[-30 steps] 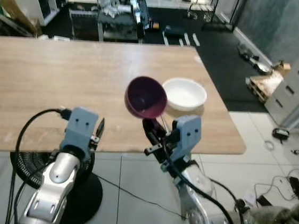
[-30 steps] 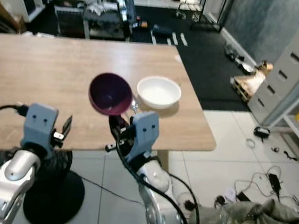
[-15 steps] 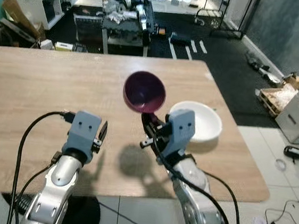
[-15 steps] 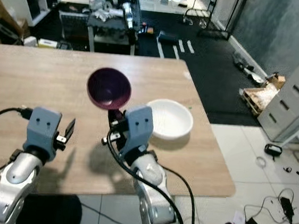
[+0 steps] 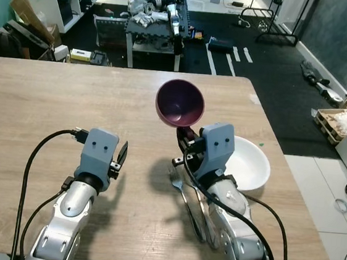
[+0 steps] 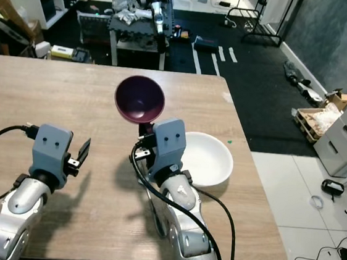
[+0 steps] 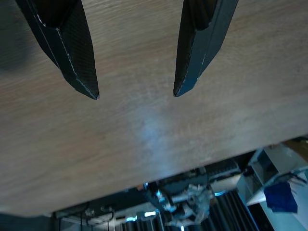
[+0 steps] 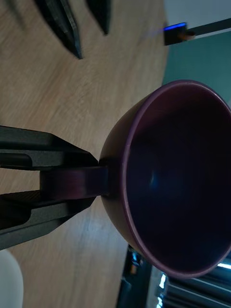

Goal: Setting the table

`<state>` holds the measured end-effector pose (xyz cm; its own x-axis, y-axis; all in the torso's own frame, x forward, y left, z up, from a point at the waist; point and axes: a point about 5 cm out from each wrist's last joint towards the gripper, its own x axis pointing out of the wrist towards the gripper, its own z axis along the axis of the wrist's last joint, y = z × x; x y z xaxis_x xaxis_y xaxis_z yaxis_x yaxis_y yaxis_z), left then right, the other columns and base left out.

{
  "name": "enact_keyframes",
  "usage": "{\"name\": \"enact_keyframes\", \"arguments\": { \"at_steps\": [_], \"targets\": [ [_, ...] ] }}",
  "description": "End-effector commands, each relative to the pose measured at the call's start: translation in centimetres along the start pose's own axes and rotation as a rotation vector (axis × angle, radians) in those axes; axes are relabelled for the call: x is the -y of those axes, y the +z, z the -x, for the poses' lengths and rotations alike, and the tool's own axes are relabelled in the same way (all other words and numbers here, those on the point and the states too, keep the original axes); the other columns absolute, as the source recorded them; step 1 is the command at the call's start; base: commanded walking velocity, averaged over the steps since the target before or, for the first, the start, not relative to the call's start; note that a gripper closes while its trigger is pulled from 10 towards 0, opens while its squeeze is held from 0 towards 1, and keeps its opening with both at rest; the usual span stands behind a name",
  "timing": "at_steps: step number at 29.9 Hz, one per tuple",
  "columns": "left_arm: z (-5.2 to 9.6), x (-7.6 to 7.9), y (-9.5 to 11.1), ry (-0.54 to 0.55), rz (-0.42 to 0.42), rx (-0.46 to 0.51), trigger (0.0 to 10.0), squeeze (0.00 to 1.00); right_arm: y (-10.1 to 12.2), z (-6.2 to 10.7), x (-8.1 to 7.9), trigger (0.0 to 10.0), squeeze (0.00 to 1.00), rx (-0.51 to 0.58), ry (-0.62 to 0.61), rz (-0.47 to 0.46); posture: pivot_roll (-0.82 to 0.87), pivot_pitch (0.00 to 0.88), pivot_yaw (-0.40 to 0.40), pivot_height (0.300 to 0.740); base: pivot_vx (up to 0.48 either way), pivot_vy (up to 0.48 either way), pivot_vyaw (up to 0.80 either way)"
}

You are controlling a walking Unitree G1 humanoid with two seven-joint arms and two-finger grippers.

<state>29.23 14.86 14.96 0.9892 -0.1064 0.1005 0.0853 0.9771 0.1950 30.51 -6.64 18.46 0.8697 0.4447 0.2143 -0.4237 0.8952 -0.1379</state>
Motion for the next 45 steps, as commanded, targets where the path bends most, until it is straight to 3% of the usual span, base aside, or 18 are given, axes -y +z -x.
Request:
{"name": "enact_keyframes", "arguments": {
  "at_steps": [1,6,14,19,27,45],
  "targets": [
    [0.3,0.1,-0.4,-0.009,0.014,-0.023,10.0,0.00,-0.6,-0.2,-0.2,10.0,0.00,-0.037,0.004,0.045,0.02,0.000,0.098,0.740,0.000,0.000,0.00],
    [0.3,0.2,-0.4,-0.012,0.021,-0.031,10.0,0.00,-1.5,-0.9,-0.1,10.0,0.00,-0.116,-0.027,0.100,0.03,0.000,0.096,0.740,0.000,0.000,0.00],
    [0.2,0.1,-0.1,-0.039,0.037,-0.041,10.0,0.00,-1.7,-2.2,-0.3,10.0,0.00,-0.167,-0.045,0.024,0.03,0.000,0.092,0.740,0.000,0.000,0.00],
    [0.4,0.0,0.6,-0.053,0.046,-0.032,10.0,0.00,-3.7,-3.5,-1.4,10.0,0.00,-0.283,-0.014,-0.011,0.07,0.000,0.075,0.740,0.000,0.000,0.00],
    [1.2,0.0,0.4,-0.056,0.052,-0.049,10.0,0.00,-4.7,-3.4,-2.3,10.0,0.00,-0.360,0.053,-0.029,0.08,0.000,0.062,0.740,0.000,0.000,0.00],
    [1.6,0.5,0.4,-0.061,0.062,-0.064,10.0,0.00,-6.5,-4.0,-1.7,10.0,0.00,-0.429,-0.049,-0.040,0.09,0.000,0.050,0.740,0.000,0.000,0.00]
  ]
}}
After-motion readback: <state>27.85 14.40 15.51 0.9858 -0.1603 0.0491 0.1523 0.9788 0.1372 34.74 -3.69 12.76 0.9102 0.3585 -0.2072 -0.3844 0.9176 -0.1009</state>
